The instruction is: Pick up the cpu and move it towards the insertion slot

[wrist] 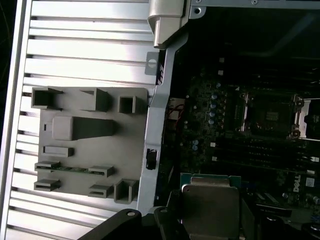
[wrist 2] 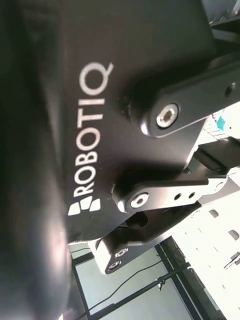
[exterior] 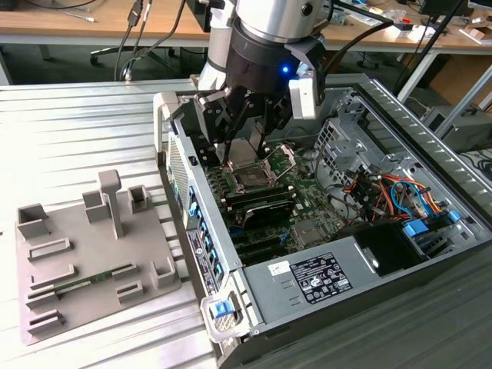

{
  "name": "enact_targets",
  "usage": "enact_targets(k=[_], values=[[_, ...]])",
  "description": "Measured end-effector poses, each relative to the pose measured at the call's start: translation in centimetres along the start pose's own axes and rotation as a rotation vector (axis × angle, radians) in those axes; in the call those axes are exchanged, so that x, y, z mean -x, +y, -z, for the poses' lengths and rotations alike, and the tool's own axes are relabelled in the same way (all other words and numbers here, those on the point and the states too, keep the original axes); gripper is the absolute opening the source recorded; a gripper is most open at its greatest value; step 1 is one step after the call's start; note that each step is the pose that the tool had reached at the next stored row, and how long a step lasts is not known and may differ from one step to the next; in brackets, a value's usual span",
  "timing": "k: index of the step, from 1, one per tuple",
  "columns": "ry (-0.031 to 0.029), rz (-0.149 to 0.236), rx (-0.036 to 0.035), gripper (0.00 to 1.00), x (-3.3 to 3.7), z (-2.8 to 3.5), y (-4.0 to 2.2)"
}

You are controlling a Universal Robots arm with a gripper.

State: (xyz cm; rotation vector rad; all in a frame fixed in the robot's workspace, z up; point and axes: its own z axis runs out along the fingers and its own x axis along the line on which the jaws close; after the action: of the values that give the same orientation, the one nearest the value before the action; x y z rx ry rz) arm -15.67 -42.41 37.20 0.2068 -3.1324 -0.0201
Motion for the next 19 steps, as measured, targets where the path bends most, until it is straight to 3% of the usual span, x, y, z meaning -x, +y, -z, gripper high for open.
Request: enact_targets(k=[10,14,19], values=[[0.0000,-0.002,0.0000,0.55,0.78,-0.10,-0.10],[-0.0005,-0.028,0.0003,0.55,0.97,-0.21,-0.12],[-0.0027,-0.078,0.0144,0.55,1.07,-0.40,-0.14]])
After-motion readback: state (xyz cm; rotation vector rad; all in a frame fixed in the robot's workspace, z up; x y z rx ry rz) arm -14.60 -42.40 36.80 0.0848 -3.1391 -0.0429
